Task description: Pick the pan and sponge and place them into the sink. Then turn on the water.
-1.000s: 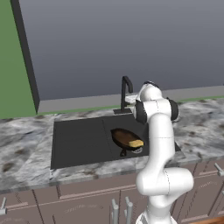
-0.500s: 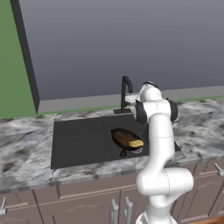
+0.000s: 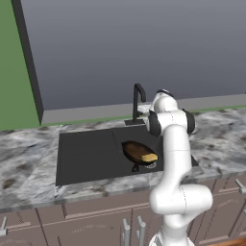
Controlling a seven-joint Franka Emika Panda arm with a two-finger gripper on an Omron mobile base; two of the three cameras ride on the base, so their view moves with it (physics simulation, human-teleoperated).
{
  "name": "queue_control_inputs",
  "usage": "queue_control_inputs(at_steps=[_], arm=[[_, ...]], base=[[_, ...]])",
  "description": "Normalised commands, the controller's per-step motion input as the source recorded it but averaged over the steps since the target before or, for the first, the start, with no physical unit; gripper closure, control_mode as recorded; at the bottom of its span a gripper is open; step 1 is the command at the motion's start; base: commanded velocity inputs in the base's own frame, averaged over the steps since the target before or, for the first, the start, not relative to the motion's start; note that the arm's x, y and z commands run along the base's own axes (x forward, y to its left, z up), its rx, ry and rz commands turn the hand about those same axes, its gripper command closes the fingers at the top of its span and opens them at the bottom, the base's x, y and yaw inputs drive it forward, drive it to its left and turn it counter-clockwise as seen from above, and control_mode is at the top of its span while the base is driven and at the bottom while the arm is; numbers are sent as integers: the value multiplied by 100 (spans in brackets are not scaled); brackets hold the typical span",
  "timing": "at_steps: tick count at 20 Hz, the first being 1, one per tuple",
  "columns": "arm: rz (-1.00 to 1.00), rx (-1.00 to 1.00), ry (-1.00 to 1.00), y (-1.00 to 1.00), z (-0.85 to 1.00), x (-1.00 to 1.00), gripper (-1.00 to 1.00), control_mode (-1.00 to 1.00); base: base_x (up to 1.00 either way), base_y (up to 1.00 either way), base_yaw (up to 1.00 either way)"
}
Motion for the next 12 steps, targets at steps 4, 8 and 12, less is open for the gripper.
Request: queue_control_inputs(at_steps=[4,8,12], arm=[[0,0,4,-4,-20,13,-100,-100],[0,0,4,-7,-18,13,-100,-100],[1,2,2,-10,-16,12,-100,-100]], base=[[0,0,0],[0,0,0],[0,0,0]])
